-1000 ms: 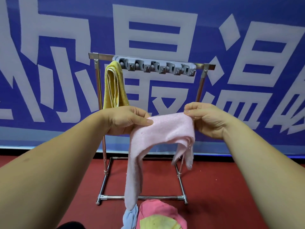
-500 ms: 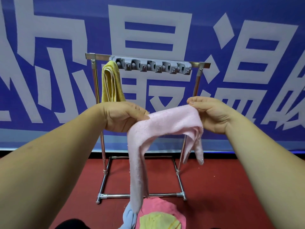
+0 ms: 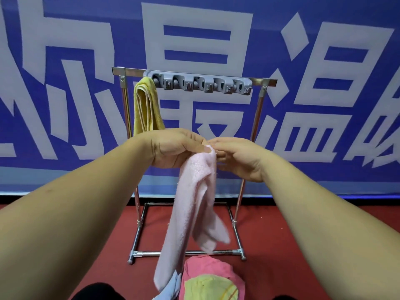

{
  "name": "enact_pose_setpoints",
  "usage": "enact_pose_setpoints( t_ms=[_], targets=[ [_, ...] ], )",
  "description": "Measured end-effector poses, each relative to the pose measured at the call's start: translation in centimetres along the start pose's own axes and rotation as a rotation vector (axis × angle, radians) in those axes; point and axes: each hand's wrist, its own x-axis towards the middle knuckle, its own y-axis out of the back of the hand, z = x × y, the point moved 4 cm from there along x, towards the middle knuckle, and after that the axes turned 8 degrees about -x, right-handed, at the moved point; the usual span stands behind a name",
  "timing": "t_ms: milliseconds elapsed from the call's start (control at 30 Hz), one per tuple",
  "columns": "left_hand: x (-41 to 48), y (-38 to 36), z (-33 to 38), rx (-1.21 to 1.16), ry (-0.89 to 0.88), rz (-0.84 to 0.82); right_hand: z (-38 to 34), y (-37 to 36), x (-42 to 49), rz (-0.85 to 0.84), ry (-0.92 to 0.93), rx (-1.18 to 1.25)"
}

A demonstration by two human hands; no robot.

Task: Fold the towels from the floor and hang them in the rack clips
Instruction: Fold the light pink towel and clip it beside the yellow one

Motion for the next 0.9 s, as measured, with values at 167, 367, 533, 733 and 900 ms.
enact_pose_setpoints(
  t_ms=[167,367,533,733,900],
  targets=[
    [-1.5,2.3,0.3,0.148,0.057,0.073,-0.3,-1.8,1.0,0.017,0.050,0.070],
    [-3.8,4.8,-0.8,0.012,-0.005,0.038,-2.7,-1.9,1.6,0.073,0.127,0.244],
    [-4.2,4.9,-0.3,-0.069,-0.153,0.093,-2.7,-2.6,1.1,0.013,0.059,0.121],
    [-4.0,3.4,0.8,-0.023,-0.149,0.122,-3.8,-3.5,0.8,0.022,0.090,0.115],
    [-4.6,4.3,0.1,-0.035,-0.143,0.119,-4.6,-3.3,0.3,0.094,0.086,0.100]
  ],
)
